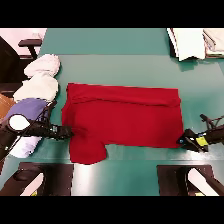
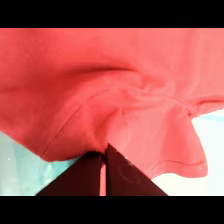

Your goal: Fold the shirts.

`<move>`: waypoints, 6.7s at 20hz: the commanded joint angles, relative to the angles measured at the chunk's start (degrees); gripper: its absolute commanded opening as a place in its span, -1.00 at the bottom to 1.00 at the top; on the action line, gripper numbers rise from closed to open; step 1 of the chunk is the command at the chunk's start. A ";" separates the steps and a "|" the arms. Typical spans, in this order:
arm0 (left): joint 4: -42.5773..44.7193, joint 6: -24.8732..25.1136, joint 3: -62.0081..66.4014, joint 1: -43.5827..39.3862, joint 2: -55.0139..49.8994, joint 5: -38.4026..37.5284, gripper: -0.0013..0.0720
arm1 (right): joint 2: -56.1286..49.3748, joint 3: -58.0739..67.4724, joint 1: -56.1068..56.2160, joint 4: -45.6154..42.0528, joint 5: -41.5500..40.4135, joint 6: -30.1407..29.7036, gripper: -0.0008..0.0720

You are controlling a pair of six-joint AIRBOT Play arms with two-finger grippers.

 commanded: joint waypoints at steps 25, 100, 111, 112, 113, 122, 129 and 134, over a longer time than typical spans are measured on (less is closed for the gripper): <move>10.16 8.15 27.61 -0.02 -19.65 -0.98 -0.90 | -16.24 40.09 22.84 -12.35 3.13 2.12 -0.93; 12.20 4.52 54.99 10.51 -18.38 5.31 -0.90 | -40.87 72.83 76.81 24.65 -20.83 -11.30 0.39; 11.74 4.57 54.93 10.49 -18.71 3.85 -0.90 | -25.97 36.85 44.83 15.67 -17.46 -2.34 0.77; 11.56 4.72 54.93 10.49 -18.78 3.96 -0.90 | -26.67 35.28 42.47 17.11 -17.81 -2.34 0.75; 11.54 4.94 54.93 10.49 -18.84 4.17 -0.90 | -27.78 34.01 40.87 19.63 -18.60 -2.47 0.72; 10.97 4.96 54.93 10.29 -18.84 5.57 -0.90 | -44.35 43.58 48.48 31.52 -23.34 -5.53 0.58; 10.95 4.33 54.93 1.44 -18.82 5.77 -0.90 | -49.13 54.21 51.74 30.84 -22.03 -7.48 -0.93; 10.99 1.25 54.93 -5.38 -18.84 5.97 -0.90 | -38.62 54.16 39.80 19.47 -17.25 -6.40 -0.93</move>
